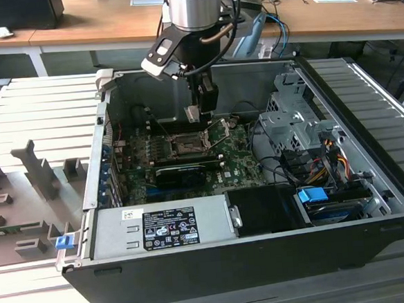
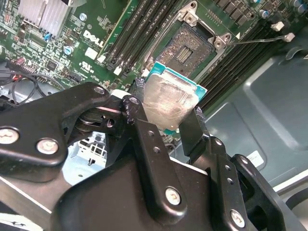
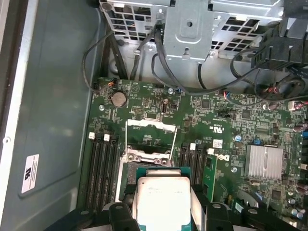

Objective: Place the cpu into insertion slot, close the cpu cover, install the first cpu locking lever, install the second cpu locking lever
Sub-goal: 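Place the cpu into insertion slot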

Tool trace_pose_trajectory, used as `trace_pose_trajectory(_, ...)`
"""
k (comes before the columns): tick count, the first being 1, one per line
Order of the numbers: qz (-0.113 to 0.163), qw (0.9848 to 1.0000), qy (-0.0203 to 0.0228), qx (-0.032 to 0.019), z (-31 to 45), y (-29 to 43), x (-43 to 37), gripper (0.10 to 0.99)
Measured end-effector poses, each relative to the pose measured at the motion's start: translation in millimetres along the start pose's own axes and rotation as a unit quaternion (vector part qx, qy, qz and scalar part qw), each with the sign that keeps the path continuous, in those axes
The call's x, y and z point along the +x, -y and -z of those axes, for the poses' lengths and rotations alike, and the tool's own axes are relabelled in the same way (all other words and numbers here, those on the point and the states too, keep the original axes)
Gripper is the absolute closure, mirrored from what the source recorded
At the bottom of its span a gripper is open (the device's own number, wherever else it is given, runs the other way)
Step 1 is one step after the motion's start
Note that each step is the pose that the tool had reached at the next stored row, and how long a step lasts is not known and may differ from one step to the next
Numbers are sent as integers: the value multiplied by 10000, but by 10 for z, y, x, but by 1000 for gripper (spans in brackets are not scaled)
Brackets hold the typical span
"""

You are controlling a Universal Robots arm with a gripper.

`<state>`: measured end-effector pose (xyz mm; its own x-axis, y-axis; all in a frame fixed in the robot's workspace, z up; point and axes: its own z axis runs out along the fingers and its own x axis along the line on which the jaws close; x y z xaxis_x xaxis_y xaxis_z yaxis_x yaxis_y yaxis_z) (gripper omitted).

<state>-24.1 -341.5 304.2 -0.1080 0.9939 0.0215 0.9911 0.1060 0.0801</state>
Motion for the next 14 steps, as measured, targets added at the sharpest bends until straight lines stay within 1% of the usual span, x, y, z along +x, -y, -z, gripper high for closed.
trace_pose_trajectory(5,-229,9997,18,-5,0,0,0,553)
trace_pose_trajectory(14,-450,9990,36,-10,-1,0,0,553)
